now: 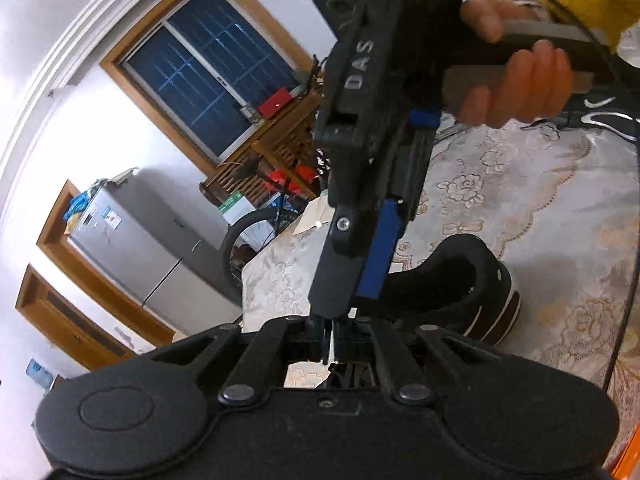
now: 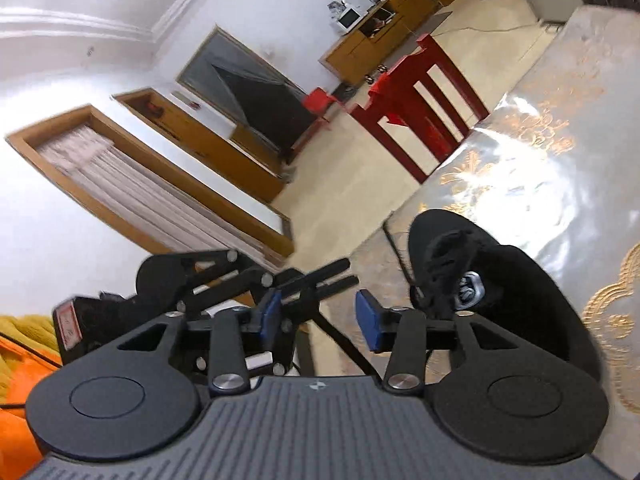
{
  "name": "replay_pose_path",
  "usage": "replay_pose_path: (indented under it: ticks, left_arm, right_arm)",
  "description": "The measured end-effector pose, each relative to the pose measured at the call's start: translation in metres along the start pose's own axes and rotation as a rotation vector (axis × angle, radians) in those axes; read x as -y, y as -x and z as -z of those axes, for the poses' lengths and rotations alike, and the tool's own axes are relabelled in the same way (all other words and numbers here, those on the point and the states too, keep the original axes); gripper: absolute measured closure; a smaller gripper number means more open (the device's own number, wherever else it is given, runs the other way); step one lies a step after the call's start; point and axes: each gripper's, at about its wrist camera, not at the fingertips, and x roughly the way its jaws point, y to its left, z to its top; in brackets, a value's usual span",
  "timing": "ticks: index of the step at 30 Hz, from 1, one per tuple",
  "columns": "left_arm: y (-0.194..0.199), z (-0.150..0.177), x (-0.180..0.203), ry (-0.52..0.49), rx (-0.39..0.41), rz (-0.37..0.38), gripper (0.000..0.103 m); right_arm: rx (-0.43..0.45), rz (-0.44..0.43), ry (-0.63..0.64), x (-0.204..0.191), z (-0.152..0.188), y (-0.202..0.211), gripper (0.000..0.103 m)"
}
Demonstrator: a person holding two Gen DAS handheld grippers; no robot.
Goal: Lace up shoes with both hands
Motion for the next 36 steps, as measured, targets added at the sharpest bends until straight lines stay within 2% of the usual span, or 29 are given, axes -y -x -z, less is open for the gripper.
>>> replay_pose_path:
  ticks: [1, 2, 4, 6, 10, 12, 15, 19, 23, 27, 29, 31, 36]
  left_arm:
    - [-0.001, 0.002, -0.001, -0.010, -0.003, -0.003, 0.097]
    - [-0.004, 0.003, -0.004, -0.015, -0.014, -0.002, 0.096]
    - [-0.012, 0.006, -0.010, -0.012, -0.047, 0.002, 0.087]
    - [-0.025, 0.012, -0.018, 0.015, -0.081, -0.001, 0.081]
    - [-0.055, 0.025, -0.033, 0.111, -0.144, 0.041, 0.081]
    - [-0.067, 0.029, -0.035, 0.150, -0.156, 0.076, 0.081]
    - [-0.085, 0.031, -0.032, 0.180, -0.163, 0.106, 0.081]
    - [-0.102, 0.030, -0.031, 0.193, -0.164, 0.140, 0.077]
    - [-0.111, 0.028, -0.032, 0.175, -0.153, 0.199, 0.074]
    - [-0.124, 0.029, -0.032, 0.170, -0.144, 0.221, 0.072]
    - [-0.130, 0.032, -0.040, 0.221, -0.140, 0.237, 0.070]
    - [-0.140, 0.035, -0.049, 0.294, -0.142, 0.247, 0.060]
    - [-0.160, 0.037, -0.060, 0.416, -0.152, 0.270, 0.060]
  right_arm:
    - [0.010, -0.021, -0.015, 0.002, 0.001, 0.001, 0.094]
    - [0.022, -0.033, -0.035, 0.000, 0.005, 0.005, 0.102]
    - [0.067, -0.048, -0.084, -0.001, 0.014, 0.015, 0.102]
    - [0.150, -0.025, -0.140, 0.002, 0.023, 0.023, 0.102]
    - [0.409, 0.052, -0.300, 0.016, 0.056, 0.043, 0.102]
    - [0.496, 0.129, -0.346, 0.020, 0.076, 0.046, 0.102]
    - [0.518, 0.250, -0.356, 0.018, 0.094, 0.038, 0.102]
    - [0.549, 0.346, -0.295, 0.004, 0.104, 0.025, 0.102]
    - [0.562, 0.380, -0.274, -0.002, 0.108, 0.013, 0.102]
    - [0.612, 0.413, -0.264, -0.003, 0.109, 0.005, 0.102]
    - [0.636, 0.441, -0.254, -0.002, 0.109, 0.005, 0.102]
    - [0.649, 0.479, -0.248, 0.002, 0.108, 0.001, 0.102]
    - [0.656, 0.556, -0.168, 0.006, 0.101, -0.010, 0.102]
